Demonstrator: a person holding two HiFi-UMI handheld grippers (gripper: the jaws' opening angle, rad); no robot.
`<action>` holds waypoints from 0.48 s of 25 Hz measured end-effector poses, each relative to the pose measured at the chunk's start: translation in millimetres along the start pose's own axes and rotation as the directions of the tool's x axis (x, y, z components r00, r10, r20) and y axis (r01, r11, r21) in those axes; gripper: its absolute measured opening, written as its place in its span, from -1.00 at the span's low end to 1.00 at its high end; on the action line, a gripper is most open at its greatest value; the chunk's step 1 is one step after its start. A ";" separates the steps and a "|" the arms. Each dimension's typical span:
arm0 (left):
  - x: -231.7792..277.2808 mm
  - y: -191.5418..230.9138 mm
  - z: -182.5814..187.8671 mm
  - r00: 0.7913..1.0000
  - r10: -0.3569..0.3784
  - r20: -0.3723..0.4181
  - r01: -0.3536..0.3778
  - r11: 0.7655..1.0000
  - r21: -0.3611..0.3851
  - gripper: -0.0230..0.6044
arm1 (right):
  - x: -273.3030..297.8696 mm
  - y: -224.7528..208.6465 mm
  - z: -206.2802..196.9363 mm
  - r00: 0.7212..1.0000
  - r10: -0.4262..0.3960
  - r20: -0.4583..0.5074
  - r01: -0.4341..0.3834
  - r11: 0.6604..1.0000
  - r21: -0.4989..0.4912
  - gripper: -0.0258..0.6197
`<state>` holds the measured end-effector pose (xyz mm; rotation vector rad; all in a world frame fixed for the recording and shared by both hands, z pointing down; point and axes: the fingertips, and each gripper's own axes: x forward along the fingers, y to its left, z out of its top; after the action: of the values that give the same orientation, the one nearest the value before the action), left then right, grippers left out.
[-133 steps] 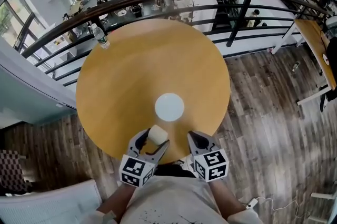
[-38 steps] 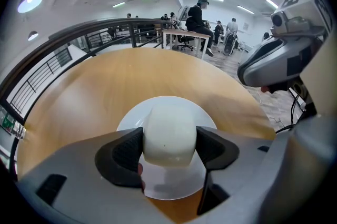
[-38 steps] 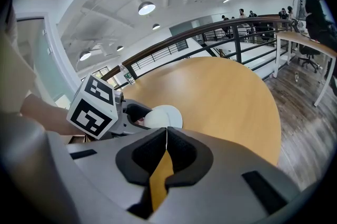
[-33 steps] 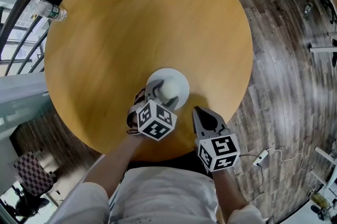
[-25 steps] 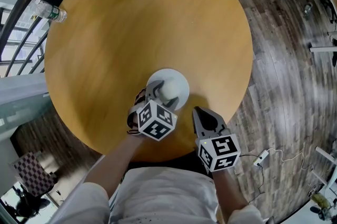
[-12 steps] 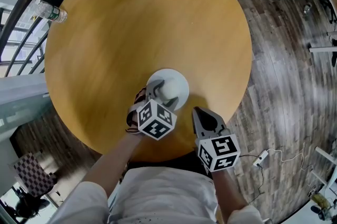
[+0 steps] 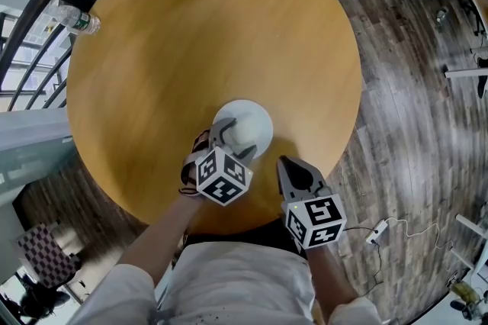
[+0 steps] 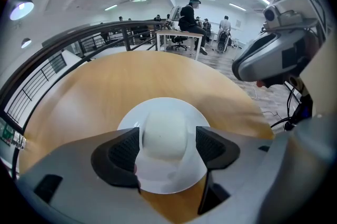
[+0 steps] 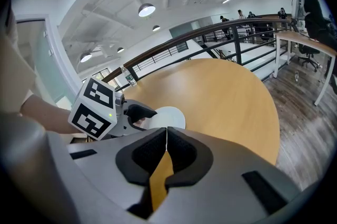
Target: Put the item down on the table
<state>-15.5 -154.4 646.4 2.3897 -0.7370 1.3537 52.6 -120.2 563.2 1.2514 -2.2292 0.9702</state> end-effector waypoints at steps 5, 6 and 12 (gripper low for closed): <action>-20.9 0.7 2.5 0.999 0.029 0.045 -0.027 0.999 -0.043 0.13 | -6.7 7.9 2.2 1.000 0.007 0.011 -0.007 1.000 -0.019 -0.84; -26.9 1.7 4.3 0.997 0.043 0.059 -0.041 0.998 -0.047 0.13 | -8.0 9.9 3.0 1.000 0.009 0.013 -0.009 1.000 -0.022 -0.84; -66.1 -10.0 16.7 0.987 0.033 0.155 -0.005 0.984 -0.178 0.06 | -22.8 24.6 9.1 0.999 0.023 0.035 -0.020 0.998 -0.062 -0.84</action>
<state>-26.2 -135.4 581.0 2.3710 -0.8847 1.0660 43.2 -105.0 533.4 1.2293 -2.2863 0.8871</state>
